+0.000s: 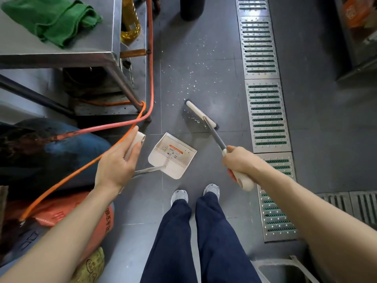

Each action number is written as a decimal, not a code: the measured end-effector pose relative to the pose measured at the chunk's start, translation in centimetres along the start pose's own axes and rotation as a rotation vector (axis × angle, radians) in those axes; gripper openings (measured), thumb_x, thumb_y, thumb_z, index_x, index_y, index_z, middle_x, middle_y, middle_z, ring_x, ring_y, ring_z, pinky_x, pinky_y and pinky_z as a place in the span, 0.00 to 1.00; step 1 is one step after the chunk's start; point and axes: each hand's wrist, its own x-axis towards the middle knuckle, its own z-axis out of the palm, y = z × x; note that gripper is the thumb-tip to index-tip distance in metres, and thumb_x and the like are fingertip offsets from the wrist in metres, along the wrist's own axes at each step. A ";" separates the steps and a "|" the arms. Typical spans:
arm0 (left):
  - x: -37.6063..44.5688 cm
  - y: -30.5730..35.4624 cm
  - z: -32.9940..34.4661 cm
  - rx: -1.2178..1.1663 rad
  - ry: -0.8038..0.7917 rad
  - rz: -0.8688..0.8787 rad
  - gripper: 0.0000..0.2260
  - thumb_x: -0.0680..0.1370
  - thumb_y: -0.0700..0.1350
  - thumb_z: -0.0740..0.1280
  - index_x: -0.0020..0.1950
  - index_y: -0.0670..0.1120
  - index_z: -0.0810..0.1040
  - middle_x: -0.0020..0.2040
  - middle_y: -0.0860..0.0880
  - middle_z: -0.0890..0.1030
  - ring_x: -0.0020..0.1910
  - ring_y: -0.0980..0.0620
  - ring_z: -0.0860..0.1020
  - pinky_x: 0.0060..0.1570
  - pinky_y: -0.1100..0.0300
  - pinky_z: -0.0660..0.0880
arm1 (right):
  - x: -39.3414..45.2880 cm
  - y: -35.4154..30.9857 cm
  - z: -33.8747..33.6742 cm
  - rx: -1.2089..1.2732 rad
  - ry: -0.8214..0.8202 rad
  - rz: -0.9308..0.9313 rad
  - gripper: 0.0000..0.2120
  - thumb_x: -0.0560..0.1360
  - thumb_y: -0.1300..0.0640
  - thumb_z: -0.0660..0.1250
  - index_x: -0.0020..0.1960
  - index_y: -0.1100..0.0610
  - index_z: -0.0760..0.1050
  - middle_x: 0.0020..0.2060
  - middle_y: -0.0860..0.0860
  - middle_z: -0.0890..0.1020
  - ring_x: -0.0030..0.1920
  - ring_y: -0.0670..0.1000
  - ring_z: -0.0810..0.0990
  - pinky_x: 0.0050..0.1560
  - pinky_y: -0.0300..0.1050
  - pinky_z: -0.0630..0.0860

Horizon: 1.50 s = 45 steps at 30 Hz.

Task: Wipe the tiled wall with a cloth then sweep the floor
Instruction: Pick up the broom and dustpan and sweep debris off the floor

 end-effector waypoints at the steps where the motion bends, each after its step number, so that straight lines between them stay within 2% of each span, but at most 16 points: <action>1: 0.1 -0.1 0.0 -0.012 0.003 -0.007 0.17 0.79 0.49 0.62 0.69 0.52 0.71 0.58 0.42 0.80 0.58 0.43 0.77 0.58 0.53 0.70 | -0.2 -0.5 -0.2 -0.028 0.003 -0.005 0.07 0.75 0.65 0.55 0.52 0.57 0.66 0.25 0.52 0.73 0.14 0.44 0.70 0.17 0.29 0.64; 3: 0.4 -0.2 0.3 -0.025 0.011 -0.006 0.17 0.79 0.47 0.62 0.69 0.50 0.71 0.59 0.43 0.80 0.59 0.44 0.77 0.57 0.60 0.67 | 0.1 -1.5 -0.7 -0.174 -0.004 0.000 0.08 0.76 0.66 0.54 0.51 0.59 0.70 0.25 0.50 0.73 0.21 0.47 0.72 0.17 0.33 0.66; 5: 1.1 0.1 0.6 -0.014 0.018 -0.004 0.17 0.80 0.48 0.62 0.69 0.52 0.70 0.57 0.43 0.81 0.57 0.44 0.77 0.54 0.62 0.67 | 0.2 -2.2 -0.9 -0.275 -0.008 0.042 0.13 0.76 0.66 0.52 0.52 0.62 0.75 0.29 0.49 0.72 0.26 0.49 0.70 0.23 0.35 0.67; 7: 2.0 0.2 0.7 -0.013 0.011 -0.014 0.17 0.80 0.49 0.61 0.69 0.52 0.70 0.57 0.43 0.81 0.56 0.45 0.77 0.55 0.62 0.67 | 0.4 -2.1 -0.4 -0.374 -0.053 0.029 0.16 0.76 0.65 0.52 0.59 0.62 0.74 0.29 0.50 0.74 0.27 0.50 0.71 0.26 0.38 0.69; 11: 3.1 0.4 0.8 -0.062 -0.013 -0.019 0.18 0.79 0.52 0.61 0.69 0.51 0.71 0.62 0.46 0.78 0.62 0.50 0.75 0.58 0.66 0.65 | -0.8 -0.5 2.1 -0.483 -0.095 0.011 0.16 0.75 0.64 0.55 0.61 0.58 0.70 0.23 0.49 0.76 0.25 0.50 0.73 0.25 0.38 0.69; 16: 2.9 0.8 0.8 -0.014 -0.030 0.046 0.18 0.80 0.50 0.60 0.69 0.50 0.70 0.59 0.41 0.80 0.57 0.43 0.76 0.57 0.57 0.67 | -3.6 0.5 2.9 -0.370 -0.162 0.021 0.18 0.76 0.63 0.55 0.65 0.59 0.68 0.26 0.53 0.74 0.26 0.52 0.70 0.28 0.41 0.67; 20: 2.6 0.5 0.8 -0.052 -0.052 0.050 0.18 0.80 0.52 0.59 0.70 0.51 0.70 0.62 0.45 0.78 0.60 0.47 0.75 0.59 0.60 0.66 | -4.7 1.9 1.8 0.061 -0.175 0.121 0.19 0.76 0.63 0.57 0.66 0.57 0.70 0.23 0.53 0.69 0.24 0.49 0.65 0.23 0.36 0.65; 22: 2.4 0.4 0.6 -0.063 -0.060 0.054 0.18 0.80 0.52 0.59 0.69 0.51 0.70 0.62 0.45 0.78 0.61 0.48 0.75 0.59 0.61 0.66 | -5.4 2.6 1.6 0.161 -0.163 0.140 0.18 0.77 0.64 0.58 0.65 0.55 0.71 0.19 0.52 0.68 0.22 0.49 0.64 0.20 0.33 0.64; 26: 1.7 -0.1 0.1 -0.038 -0.109 0.112 0.18 0.80 0.53 0.59 0.69 0.51 0.70 0.62 0.44 0.78 0.61 0.46 0.75 0.58 0.57 0.68 | -6.3 4.1 1.2 0.353 -0.096 0.177 0.19 0.78 0.64 0.58 0.64 0.48 0.68 0.22 0.53 0.68 0.16 0.46 0.64 0.17 0.31 0.64; 28: 1.5 -0.5 -0.2 -0.006 -0.127 0.141 0.18 0.80 0.54 0.59 0.69 0.53 0.70 0.61 0.45 0.79 0.60 0.45 0.76 0.58 0.55 0.69 | -6.5 4.7 0.8 0.379 -0.058 0.184 0.18 0.78 0.65 0.57 0.64 0.49 0.68 0.25 0.54 0.67 0.15 0.45 0.65 0.17 0.31 0.64; 32: 1.0 -1.5 -0.8 0.020 -0.169 0.162 0.18 0.79 0.54 0.60 0.69 0.54 0.70 0.60 0.44 0.80 0.60 0.46 0.76 0.59 0.55 0.69 | -5.7 6.3 0.6 0.371 0.006 0.191 0.15 0.78 0.66 0.55 0.63 0.61 0.68 0.26 0.55 0.67 0.13 0.45 0.65 0.17 0.31 0.65; 35: 0.1 -2.1 -0.8 0.028 -0.167 0.183 0.18 0.79 0.54 0.61 0.68 0.52 0.71 0.57 0.41 0.81 0.56 0.43 0.78 0.57 0.53 0.70 | -4.6 7.3 2.4 0.330 0.040 0.203 0.14 0.78 0.67 0.56 0.63 0.61 0.68 0.25 0.56 0.68 0.15 0.48 0.66 0.18 0.33 0.66; 38: 0.0 -2.2 -0.6 0.009 -0.146 0.160 0.18 0.79 0.54 0.60 0.68 0.52 0.71 0.58 0.43 0.80 0.56 0.44 0.78 0.58 0.53 0.70 | -3.7 7.0 5.3 0.300 -0.007 0.167 0.15 0.76 0.67 0.56 0.63 0.64 0.67 0.24 0.56 0.70 0.22 0.52 0.68 0.25 0.41 0.66; 43: 0.8 -1.5 -0.1 0.011 -0.150 0.135 0.18 0.79 0.57 0.59 0.68 0.57 0.70 0.60 0.46 0.80 0.60 0.45 0.76 0.59 0.50 0.72 | -4.0 5.1 8.7 0.283 -0.100 0.128 0.13 0.75 0.64 0.56 0.59 0.61 0.66 0.18 0.52 0.72 0.21 0.52 0.69 0.26 0.43 0.68; 45: 0.9 -1.5 0.1 0.015 -0.154 0.132 0.18 0.79 0.58 0.59 0.68 0.58 0.70 0.60 0.47 0.80 0.60 0.45 0.76 0.59 0.49 0.72 | -4.5 4.4 9.2 0.335 -0.126 0.150 0.14 0.75 0.64 0.56 0.61 0.60 0.67 0.21 0.53 0.71 0.21 0.51 0.68 0.25 0.42 0.68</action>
